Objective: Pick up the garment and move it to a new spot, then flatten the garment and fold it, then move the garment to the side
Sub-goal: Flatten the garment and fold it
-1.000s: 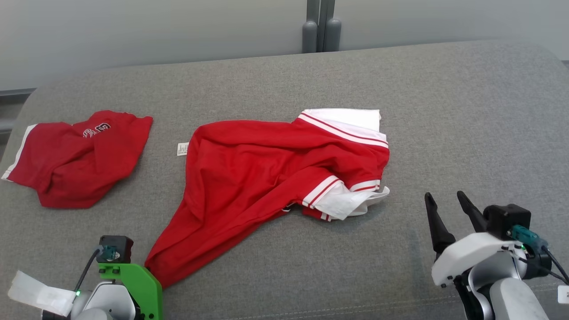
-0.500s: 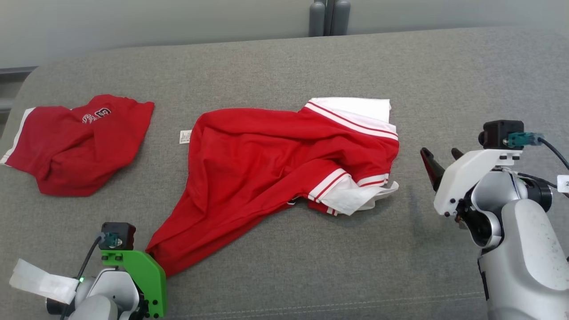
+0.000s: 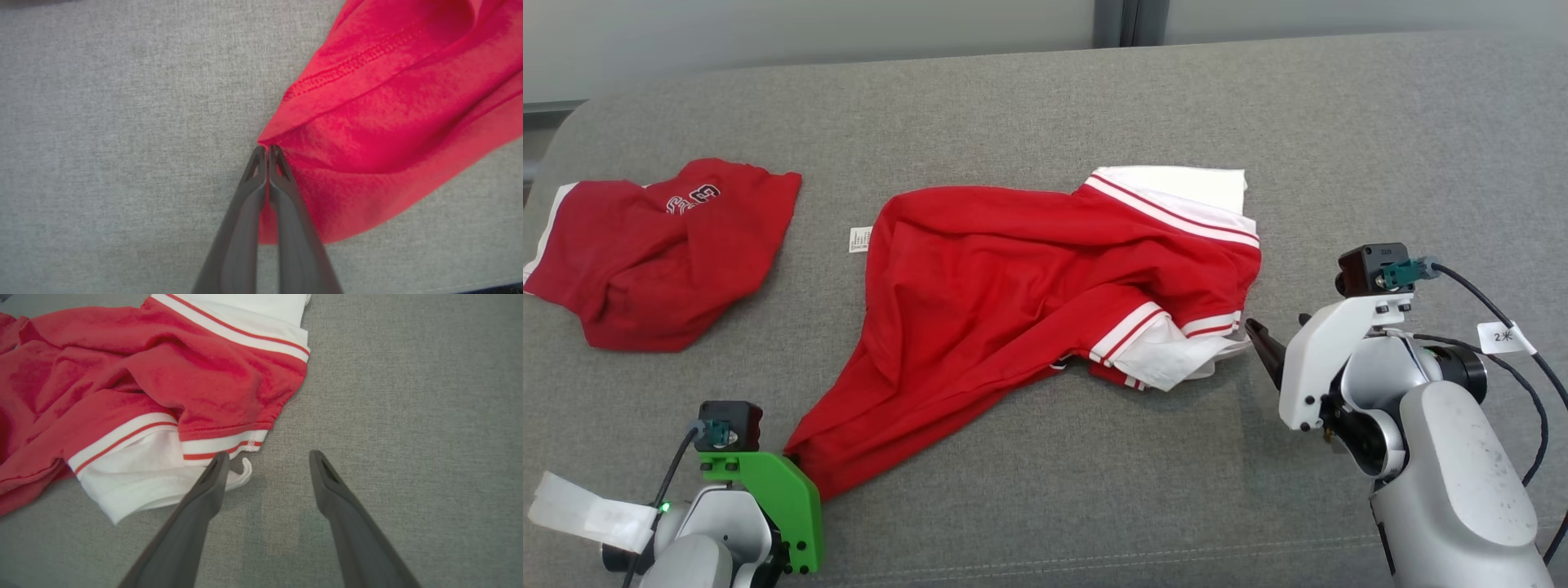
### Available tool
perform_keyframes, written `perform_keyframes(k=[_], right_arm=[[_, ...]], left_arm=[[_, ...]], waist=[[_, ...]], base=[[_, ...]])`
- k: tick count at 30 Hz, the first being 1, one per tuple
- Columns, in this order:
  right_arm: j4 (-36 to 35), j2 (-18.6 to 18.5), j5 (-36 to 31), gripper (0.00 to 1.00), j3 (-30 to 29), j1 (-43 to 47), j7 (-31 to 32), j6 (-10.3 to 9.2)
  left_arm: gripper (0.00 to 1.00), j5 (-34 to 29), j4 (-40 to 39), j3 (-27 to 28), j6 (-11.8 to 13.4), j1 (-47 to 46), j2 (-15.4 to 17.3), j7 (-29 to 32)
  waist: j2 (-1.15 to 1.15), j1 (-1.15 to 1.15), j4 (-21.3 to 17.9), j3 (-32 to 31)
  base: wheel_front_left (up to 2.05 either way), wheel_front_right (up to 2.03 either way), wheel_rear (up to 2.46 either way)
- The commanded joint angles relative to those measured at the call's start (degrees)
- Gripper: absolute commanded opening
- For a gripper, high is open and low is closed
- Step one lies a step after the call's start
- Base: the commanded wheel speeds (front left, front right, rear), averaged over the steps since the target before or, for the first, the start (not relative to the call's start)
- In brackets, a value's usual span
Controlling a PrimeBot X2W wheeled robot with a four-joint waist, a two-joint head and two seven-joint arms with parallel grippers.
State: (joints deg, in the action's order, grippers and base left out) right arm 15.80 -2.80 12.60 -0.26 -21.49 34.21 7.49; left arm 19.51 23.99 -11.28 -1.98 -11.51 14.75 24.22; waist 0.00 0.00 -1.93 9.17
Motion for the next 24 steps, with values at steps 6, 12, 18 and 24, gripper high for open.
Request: perform_keyframes(k=[6,12,18,24], right_arm=[[1.8,-0.1,-0.3,1.00,0.7,-0.4,0.4,0.00],[4.0,-0.2,0.4,1.00,1.8,-1.2,0.9,0.00],[5.8,-0.1,1.7,1.00,2.4,-0.7,2.0,0.00],[4.8,-0.1,2.0,1.00,2.1,1.7,2.7,0.00]], left_arm=[[0.00,0.5,1.0,-0.5,0.3,-1.3,-0.1,-0.4],[0.00,0.7,1.6,-0.9,0.3,-1.6,-0.1,-0.3],[0.00,1.1,2.2,-1.4,0.4,-1.6,-0.4,-0.3],[0.00,1.2,2.0,-1.7,0.6,-1.5,-0.3,-0.3]], waist=[[0.00,0.00,-0.1,0.5],[0.00,0.00,0.1,0.7],[0.00,0.00,0.8,1.2],[0.00,0.00,1.1,1.4]], base=[[0.00,0.00,0.00],[0.00,0.00,0.00],[0.00,0.00,0.00],[0.00,0.00,0.00]])
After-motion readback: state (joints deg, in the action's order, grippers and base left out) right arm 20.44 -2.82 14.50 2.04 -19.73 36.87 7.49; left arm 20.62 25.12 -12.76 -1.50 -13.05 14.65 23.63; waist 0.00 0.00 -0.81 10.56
